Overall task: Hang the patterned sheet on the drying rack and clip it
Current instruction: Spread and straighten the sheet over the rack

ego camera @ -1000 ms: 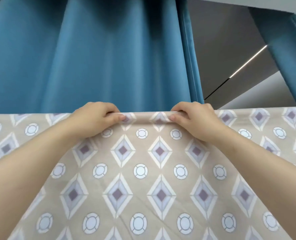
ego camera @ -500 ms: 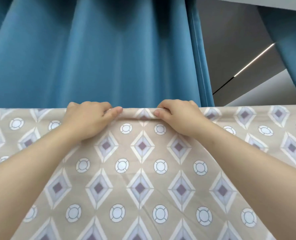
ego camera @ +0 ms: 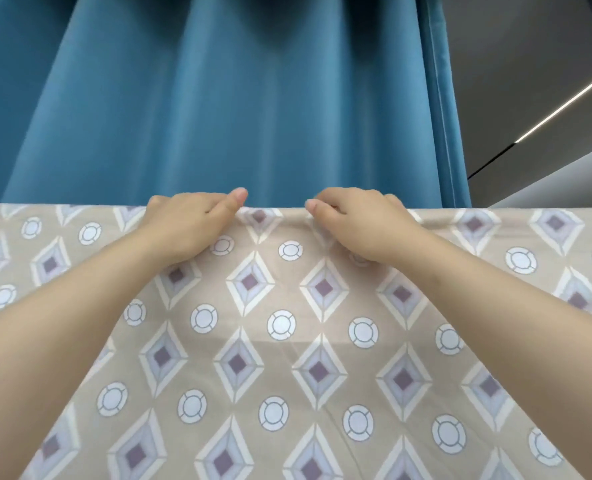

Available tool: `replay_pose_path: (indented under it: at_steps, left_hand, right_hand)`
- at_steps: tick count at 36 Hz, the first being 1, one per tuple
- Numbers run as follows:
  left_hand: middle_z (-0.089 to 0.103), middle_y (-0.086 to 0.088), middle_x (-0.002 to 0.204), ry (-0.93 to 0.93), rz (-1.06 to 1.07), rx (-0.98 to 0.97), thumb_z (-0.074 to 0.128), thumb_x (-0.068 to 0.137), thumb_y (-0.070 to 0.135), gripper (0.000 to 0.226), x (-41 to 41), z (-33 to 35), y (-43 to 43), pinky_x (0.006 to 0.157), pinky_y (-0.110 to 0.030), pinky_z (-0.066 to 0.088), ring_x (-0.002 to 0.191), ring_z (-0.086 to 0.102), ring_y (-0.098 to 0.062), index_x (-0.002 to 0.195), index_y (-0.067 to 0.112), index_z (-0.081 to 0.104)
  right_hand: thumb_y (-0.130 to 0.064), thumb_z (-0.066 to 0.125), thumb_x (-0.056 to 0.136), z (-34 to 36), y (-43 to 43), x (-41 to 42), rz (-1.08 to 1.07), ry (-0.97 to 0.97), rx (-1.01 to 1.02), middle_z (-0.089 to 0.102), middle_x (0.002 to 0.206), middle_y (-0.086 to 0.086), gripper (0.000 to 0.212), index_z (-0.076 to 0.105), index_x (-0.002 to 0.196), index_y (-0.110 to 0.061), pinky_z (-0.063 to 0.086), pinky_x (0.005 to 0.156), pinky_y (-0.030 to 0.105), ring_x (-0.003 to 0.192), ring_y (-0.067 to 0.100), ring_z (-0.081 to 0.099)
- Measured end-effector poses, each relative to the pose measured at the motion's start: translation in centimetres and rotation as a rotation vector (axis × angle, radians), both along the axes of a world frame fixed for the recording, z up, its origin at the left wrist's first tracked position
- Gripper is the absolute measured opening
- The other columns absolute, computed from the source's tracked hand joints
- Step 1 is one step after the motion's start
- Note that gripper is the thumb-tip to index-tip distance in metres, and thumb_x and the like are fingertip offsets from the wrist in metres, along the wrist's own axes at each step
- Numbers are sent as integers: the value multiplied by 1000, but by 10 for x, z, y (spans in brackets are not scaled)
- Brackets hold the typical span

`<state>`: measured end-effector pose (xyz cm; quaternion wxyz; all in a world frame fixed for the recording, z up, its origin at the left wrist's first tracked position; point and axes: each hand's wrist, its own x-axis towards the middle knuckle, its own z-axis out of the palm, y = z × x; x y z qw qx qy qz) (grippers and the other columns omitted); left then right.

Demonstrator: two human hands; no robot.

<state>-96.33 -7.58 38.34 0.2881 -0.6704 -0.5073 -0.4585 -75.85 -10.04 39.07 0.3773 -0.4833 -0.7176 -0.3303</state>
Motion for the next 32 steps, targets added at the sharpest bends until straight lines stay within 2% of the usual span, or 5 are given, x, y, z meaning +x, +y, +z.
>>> replay_pose_path:
  at_steps: [3,9,20,29,32]
  left_hand:
    - [54,3,134,42,41,-49,11,97,49,54,-10,6,-7,104,-35,22,128,41,-24,126,30,52]
    - [63,6,91,24,-25,-56,31,94,51,35,-57,6,-2,88,-33,30,100,53,-25,88,31,59]
    - [61,12,82,4,-303,345,64,79,46,20,-62,-2,18,90,-34,36,94,56,-16,90,29,66]
    - [66,0,84,93,-152,258,23,96,47,43,-114,4,21,83,-34,31,90,56,-27,79,25,56]
    - [68,2,100,50,-239,229,36,97,37,31,-145,-1,28,89,-32,33,97,57,-25,96,27,65]
  right_hand:
    - [-39,23,100,0,4,-20,-33,-61,94,54,80,-5,40,57,98,-18,24,79,34,82,23,47]
    - [-41,36,98,-1,2,-28,8,-3,83,64,101,-5,31,59,105,-22,24,78,30,83,18,45]
    - [-38,38,96,-1,-2,-92,-6,53,52,64,104,-9,25,58,109,-28,28,87,32,100,17,53]
    - [-28,46,95,-7,8,-117,87,270,189,60,87,-10,22,66,97,-22,37,98,37,100,19,56]
    - [-27,44,96,-13,20,-122,68,270,285,68,98,-3,23,66,99,-18,37,96,37,99,21,57]
